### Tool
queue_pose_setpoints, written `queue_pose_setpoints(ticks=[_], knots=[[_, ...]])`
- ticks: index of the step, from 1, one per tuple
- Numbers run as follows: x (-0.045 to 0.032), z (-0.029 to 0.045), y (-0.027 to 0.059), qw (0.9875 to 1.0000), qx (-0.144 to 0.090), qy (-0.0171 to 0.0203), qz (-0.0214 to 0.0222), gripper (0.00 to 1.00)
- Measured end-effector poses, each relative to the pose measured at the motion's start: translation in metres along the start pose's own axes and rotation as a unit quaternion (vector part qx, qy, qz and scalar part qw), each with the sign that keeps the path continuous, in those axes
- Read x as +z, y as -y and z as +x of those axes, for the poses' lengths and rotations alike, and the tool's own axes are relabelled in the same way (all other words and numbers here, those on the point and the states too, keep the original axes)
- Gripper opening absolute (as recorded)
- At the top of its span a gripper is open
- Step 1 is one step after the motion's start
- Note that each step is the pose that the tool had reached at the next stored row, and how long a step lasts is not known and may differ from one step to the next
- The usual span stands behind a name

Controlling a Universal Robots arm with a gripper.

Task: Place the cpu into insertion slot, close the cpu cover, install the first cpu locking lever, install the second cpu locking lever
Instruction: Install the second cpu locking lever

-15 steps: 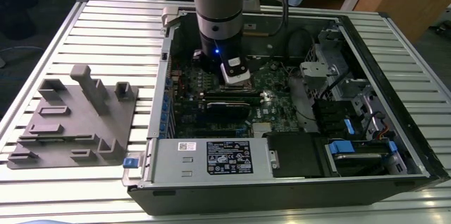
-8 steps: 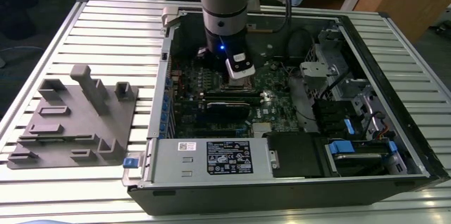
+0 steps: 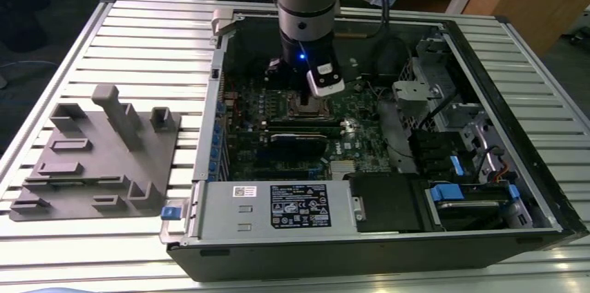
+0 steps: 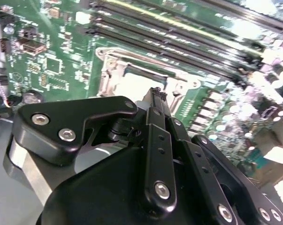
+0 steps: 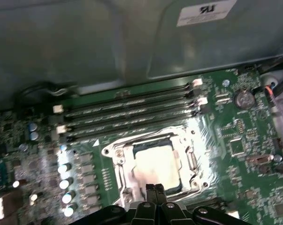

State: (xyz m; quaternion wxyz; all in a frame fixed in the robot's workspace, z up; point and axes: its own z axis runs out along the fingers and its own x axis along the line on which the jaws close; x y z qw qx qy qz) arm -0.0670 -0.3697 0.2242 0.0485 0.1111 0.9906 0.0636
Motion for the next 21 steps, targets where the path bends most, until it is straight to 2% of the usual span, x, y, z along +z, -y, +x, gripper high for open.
queue_pose_setpoints(ticks=[2, 5, 9, 15, 16, 19, 20, 21], knots=[[0.0009, -0.0032, -0.0037, 1.0000, 0.000, 0.0004, 0.0015, 0.11], [0.0020, -0.0055, -0.0098, 1.0000, -0.001, 0.0015, 0.0065, 0.11], [0.0030, -0.0058, -0.0162, 0.9999, -0.001, 0.0026, 0.0113, 0.11], [0.0032, -0.0056, -0.0171, 0.9999, -0.001, 0.0024, 0.0127, 0.11], [0.0034, -0.0056, -0.0171, 0.9999, -0.001, -0.0014, 0.0148, 0.11], [0.0039, -0.0058, -0.0171, 0.9995, 0.001, -0.0203, 0.0250, 0.11], [0.0040, -0.0058, -0.0171, 0.9994, 0.001, -0.0233, 0.0266, 0.11], [0.0040, -0.0058, -0.0171, 0.9994, 0.001, -0.0233, 0.0266, 0.11]])
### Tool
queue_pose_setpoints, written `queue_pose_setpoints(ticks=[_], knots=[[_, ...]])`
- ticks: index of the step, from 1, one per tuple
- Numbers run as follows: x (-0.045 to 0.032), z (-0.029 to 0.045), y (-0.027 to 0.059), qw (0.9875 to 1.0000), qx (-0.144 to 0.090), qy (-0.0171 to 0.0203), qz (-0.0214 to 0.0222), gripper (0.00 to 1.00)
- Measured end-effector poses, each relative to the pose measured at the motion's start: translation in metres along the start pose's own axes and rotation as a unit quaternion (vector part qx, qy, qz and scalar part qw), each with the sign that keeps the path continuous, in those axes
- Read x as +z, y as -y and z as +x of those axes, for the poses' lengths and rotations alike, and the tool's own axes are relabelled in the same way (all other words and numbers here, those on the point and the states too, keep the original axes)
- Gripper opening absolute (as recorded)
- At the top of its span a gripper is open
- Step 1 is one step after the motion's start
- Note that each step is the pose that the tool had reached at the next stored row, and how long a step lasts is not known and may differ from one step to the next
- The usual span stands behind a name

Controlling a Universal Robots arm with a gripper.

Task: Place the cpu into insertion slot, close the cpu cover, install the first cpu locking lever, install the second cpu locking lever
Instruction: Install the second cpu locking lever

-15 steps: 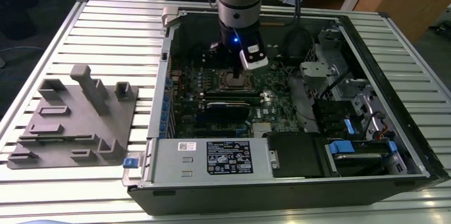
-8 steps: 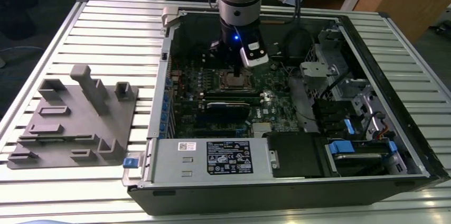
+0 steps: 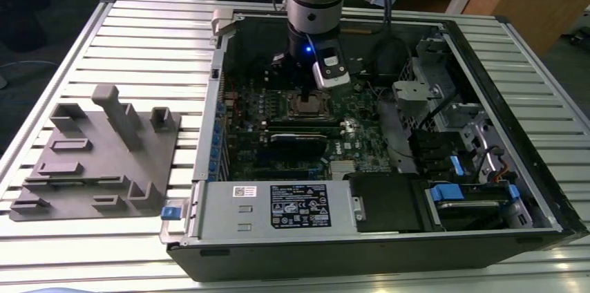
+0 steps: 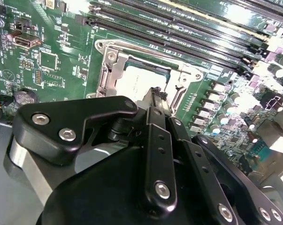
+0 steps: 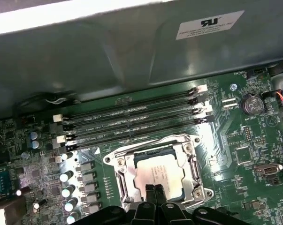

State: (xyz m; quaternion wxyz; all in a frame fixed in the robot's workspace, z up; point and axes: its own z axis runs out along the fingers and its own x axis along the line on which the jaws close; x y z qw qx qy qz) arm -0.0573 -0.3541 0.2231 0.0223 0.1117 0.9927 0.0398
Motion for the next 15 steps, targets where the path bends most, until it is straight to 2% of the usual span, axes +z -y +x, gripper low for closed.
queue_pose_setpoints(ticks=[3, 8, 15], knots=[[0.0000, -0.0002, -0.0002, 1.0000, 0.000, -0.0001, 0.0001, 0.11], [0.0007, -0.0058, -0.0051, 1.0000, 0.000, 0.0000, 0.0001, 0.11], [0.0008, -0.0072, -0.0057, 1.0000, 0.000, 0.0000, 0.0001, 0.11]])
